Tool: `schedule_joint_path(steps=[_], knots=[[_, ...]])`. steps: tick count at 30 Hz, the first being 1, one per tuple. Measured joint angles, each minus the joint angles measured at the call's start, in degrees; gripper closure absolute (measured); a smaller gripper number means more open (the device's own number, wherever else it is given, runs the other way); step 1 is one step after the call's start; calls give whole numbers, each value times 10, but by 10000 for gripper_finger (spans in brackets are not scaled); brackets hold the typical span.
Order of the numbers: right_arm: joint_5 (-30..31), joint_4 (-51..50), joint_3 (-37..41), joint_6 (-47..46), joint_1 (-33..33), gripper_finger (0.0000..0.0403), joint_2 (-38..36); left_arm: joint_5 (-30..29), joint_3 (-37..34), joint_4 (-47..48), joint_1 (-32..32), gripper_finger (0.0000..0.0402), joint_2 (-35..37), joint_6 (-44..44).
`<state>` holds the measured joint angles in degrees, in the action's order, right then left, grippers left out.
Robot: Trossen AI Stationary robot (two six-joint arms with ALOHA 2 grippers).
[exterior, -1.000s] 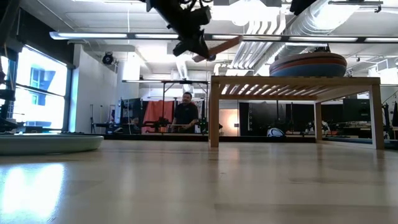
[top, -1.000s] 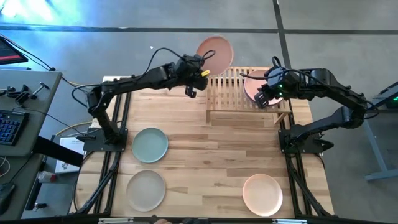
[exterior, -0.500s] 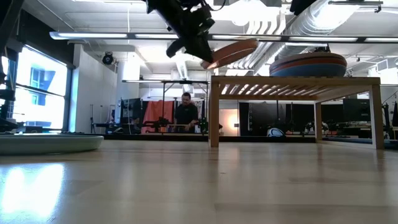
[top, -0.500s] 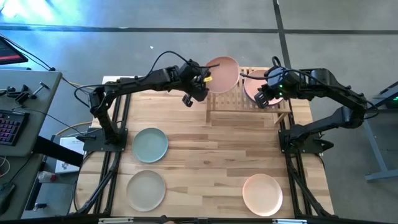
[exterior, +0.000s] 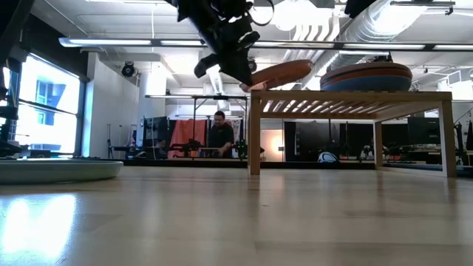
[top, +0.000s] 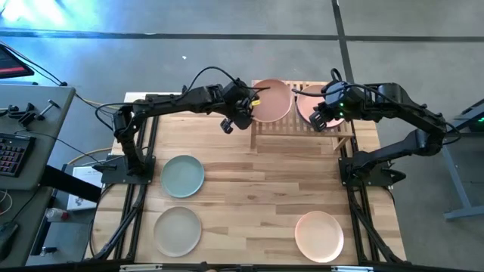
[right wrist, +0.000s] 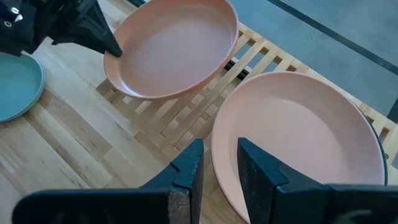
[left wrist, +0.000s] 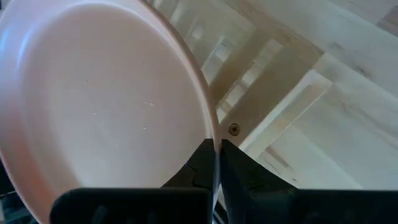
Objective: Place and stack plates onto a shelf
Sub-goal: Put the light orange plate on the shelf
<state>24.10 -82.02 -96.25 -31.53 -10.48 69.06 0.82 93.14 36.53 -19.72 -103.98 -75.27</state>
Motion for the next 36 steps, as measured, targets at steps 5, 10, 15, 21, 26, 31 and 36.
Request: schedule_joint_path(steps=[5,10,15,21,26,31,36], knots=[[0,0,0,0,0,329,0,0,1,2,5,401,-6,0],[0,0,0,-11,0,329,0,-4,0,0,9,401,-22,1],[-3,0,0,-11,0,329,0,-10,0,-2,12,401,-27,0],[-3,0,0,-11,0,329,0,-20,0,-8,14,401,-27,0],[-4,0,0,-11,0,329,0,-31,0,-9,14,396,-27,0],[-5,0,0,-11,0,329,0,-32,0,-9,14,389,-27,0],[-5,0,0,-7,0,329,0,-28,0,-11,14,377,-27,1]])
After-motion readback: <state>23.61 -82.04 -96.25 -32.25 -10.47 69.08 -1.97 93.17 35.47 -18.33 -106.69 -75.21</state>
